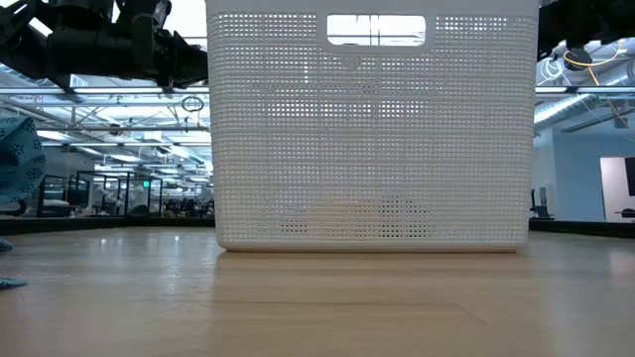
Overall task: Pick & place medical supplies in basket/bin
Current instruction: Return to Home Position
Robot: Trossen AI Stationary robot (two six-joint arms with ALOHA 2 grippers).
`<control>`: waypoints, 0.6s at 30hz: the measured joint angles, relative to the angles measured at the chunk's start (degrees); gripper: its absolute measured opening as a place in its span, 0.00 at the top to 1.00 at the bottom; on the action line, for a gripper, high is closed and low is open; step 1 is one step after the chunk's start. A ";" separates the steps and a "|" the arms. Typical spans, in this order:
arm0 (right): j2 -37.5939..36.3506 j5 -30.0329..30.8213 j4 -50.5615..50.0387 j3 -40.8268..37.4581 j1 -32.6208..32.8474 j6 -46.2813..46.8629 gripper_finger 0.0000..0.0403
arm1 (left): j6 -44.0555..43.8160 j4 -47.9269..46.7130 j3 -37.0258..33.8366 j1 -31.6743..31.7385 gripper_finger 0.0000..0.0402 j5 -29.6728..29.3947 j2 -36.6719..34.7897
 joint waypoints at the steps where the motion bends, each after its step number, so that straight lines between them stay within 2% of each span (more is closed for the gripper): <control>1: -1.06 -0.32 0.00 -0.20 0.00 0.49 1.00 | 0.01 -0.51 0.00 0.00 0.95 0.15 -0.50; 8: -9.48 -0.40 -0.31 -2.19 0.00 3.54 1.00 | 1.34 -6.92 0.00 0.00 0.99 0.19 -7.25; 11: -9.60 -0.68 0.14 -3.31 0.02 4.56 1.00 | 1.49 -8.28 -2.09 0.00 0.99 0.23 -12.11; 18: -9.33 -3.50 17.01 -11.60 0.09 11.17 1.00 | -0.79 4.84 -13.00 2.34 0.99 3.10 -20.26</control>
